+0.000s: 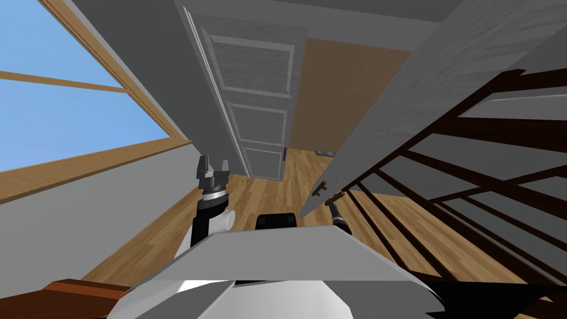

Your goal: Pull the door open

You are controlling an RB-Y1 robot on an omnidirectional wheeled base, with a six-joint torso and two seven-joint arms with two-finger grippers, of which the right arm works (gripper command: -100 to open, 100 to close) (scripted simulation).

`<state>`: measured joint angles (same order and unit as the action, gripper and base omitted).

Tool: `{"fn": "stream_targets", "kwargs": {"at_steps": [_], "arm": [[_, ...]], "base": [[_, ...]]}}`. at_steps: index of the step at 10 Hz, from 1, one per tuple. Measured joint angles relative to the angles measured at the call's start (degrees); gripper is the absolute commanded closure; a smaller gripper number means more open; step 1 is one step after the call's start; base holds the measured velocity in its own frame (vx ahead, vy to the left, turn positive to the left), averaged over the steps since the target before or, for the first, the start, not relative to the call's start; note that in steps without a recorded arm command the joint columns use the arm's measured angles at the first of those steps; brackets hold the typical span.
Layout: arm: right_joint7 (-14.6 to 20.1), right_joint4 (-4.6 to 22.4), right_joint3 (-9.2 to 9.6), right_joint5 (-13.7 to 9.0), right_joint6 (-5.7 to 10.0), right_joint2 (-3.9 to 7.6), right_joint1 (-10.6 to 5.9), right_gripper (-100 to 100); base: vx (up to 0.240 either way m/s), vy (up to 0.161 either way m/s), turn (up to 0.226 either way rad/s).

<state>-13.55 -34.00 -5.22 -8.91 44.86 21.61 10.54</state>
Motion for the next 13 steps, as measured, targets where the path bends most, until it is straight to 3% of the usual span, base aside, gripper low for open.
{"fn": "stream_targets", "kwargs": {"at_steps": [3, 4, 5, 7, 9, 10, 12, 13], "arm": [[0.12, -0.66, 0.06, -0.06, -0.41, -0.17, 0.23, 100], [0.32, 1.12, 0.19, 0.01, 0.40, -0.01, -0.63, 100], [0.17, -3.01, 0.02, -0.09, -1.16, -0.07, 1.81, 100], [0.73, -0.05, 0.26, -0.10, -0.05, -0.10, 0.04, 100], [1.43, 0.06, 0.59, -0.04, 0.02, 0.25, 0.09, 100], [1.04, -0.45, 0.44, -0.08, -0.46, -0.10, 0.04, 100], [1.40, 1.14, 0.52, -0.10, 0.48, 0.10, -0.50, 100], [1.80, 3.41, 0.72, -0.01, 1.53, 0.34, -1.70, 100]], "base": [[-0.007, -0.012, 0.007], [0.013, 0.000, -0.001], [-0.001, 0.002, -0.023], [-0.025, -0.026, 0.043], [-0.011, -0.011, -0.008], [0.000, 0.000, 0.000], [0.001, 0.009, -0.002], [0.007, -0.003, 0.034]]}}
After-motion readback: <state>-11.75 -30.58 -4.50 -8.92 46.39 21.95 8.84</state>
